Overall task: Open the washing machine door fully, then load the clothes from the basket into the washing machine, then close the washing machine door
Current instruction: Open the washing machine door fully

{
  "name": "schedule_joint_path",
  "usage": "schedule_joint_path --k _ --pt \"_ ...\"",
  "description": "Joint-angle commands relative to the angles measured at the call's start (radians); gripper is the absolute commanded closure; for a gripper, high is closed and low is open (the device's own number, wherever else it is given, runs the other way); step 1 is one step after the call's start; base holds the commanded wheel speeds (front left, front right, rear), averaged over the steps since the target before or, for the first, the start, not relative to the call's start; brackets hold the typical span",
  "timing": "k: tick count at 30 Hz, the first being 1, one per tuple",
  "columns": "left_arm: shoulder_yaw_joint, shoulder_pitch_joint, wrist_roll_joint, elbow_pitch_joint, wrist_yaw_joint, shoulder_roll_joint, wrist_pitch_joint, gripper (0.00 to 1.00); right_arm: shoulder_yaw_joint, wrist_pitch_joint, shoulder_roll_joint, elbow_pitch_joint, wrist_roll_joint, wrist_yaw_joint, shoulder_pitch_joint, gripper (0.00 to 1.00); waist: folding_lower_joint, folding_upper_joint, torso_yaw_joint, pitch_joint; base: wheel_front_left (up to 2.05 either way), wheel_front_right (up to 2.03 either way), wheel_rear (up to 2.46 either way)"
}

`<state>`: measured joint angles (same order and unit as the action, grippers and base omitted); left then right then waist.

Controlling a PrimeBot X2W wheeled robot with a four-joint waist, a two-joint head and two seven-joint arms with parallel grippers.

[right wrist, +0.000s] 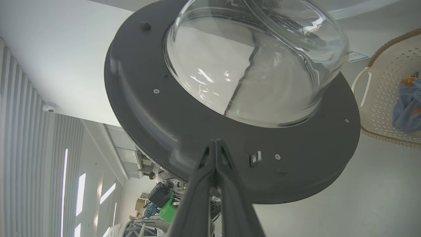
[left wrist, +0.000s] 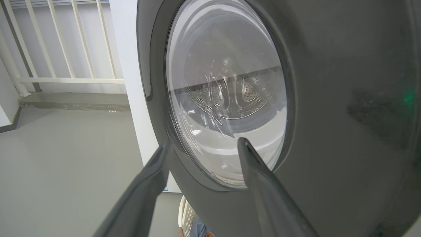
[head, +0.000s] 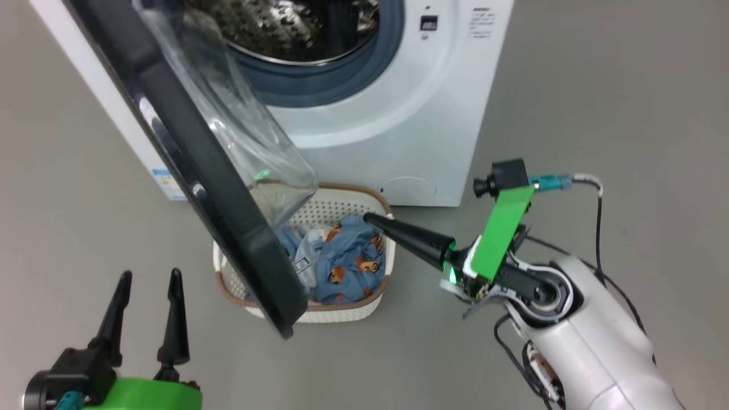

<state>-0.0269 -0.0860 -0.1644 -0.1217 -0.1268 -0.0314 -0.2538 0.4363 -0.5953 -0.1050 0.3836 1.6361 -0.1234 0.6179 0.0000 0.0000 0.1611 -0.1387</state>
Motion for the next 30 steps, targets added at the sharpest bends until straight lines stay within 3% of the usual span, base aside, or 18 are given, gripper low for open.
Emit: schedule_joint_path --k 1,3,4,6,7,8,9,14,18,25,30 --pt "-0.040 0.000 0.012 0.019 -0.002 -0.019 -0.008 0.00 0.003 0.010 0.018 -0.040 0.009 -0.007 -0.030 1.00 0.0000 0.0000 -0.040 0.039 0.00 0.00 0.00" --pt "-0.047 0.012 0.014 0.019 -0.003 -0.019 -0.008 0.00 -0.003 0.023 0.019 -0.049 0.010 -0.007 -0.055 0.98 0.0000 0.0000 -0.052 0.052 0.00 0.00 0.00" --pt "-0.050 0.018 0.014 0.019 -0.003 -0.019 -0.008 0.00 -0.007 0.028 0.020 -0.054 0.013 -0.007 -0.067 0.92 0.0000 0.0000 -0.058 0.057 0.00 0.00 0.00" --pt "-0.056 0.032 0.007 0.017 -0.003 -0.019 -0.008 0.00 -0.015 0.045 0.021 -0.063 0.012 -0.007 -0.090 0.60 0.0000 0.0000 -0.070 0.068 0.00 0.00 0.00" --pt "-0.058 0.039 0.006 0.016 -0.003 -0.019 -0.008 0.00 -0.020 0.059 0.021 -0.068 0.007 -0.007 -0.101 0.52 0.0000 0.0000 -0.076 0.072 0.00 0.00 0.00" --pt "-0.059 0.045 0.006 0.016 -0.003 -0.019 -0.008 0.00 -0.027 0.073 0.022 -0.074 0.005 -0.007 -0.111 0.22 0.0000 0.0000 -0.082 0.077 0.00 0.00 0.00" --pt "-0.061 0.050 0.005 0.017 -0.003 -0.019 -0.008 0.00 -0.033 0.087 0.022 -0.085 0.001 -0.007 -0.123 0.00 0.0000 0.0000 -0.087 0.081 0.00 0.00 0.00" --pt "-0.071 0.070 -0.001 0.020 -0.004 -0.019 -0.008 0.00 -0.070 0.178 0.013 -0.118 -0.041 -0.007 -0.175 0.00 0.0000 0.0000 -0.104 0.093 0.00 0.00 0.00" --pt "-0.077 0.076 -0.001 0.026 -0.004 -0.019 -0.008 0.00 -0.108 0.335 -0.003 -0.164 -0.141 -0.007 -0.208 0.00 0.0000 0.0000 -0.118 0.092 0.00 0.00 0.00" --pt "-0.081 0.083 -0.004 0.028 -0.004 -0.019 -0.008 0.00 -0.084 0.635 -0.067 -0.186 -0.417 -0.007 -0.229 0.00 0.0000 0.0000 -0.142 0.094 0.00 0.00 0.00" --pt "-0.082 0.091 -0.005 0.036 -0.004 -0.019 -0.008 0.00 -0.058 0.793 -0.113 -0.166 -0.577 -0.007 -0.239 0.00 0.0000 0.0000 -0.149 0.098 0.00 0.00 0.00"
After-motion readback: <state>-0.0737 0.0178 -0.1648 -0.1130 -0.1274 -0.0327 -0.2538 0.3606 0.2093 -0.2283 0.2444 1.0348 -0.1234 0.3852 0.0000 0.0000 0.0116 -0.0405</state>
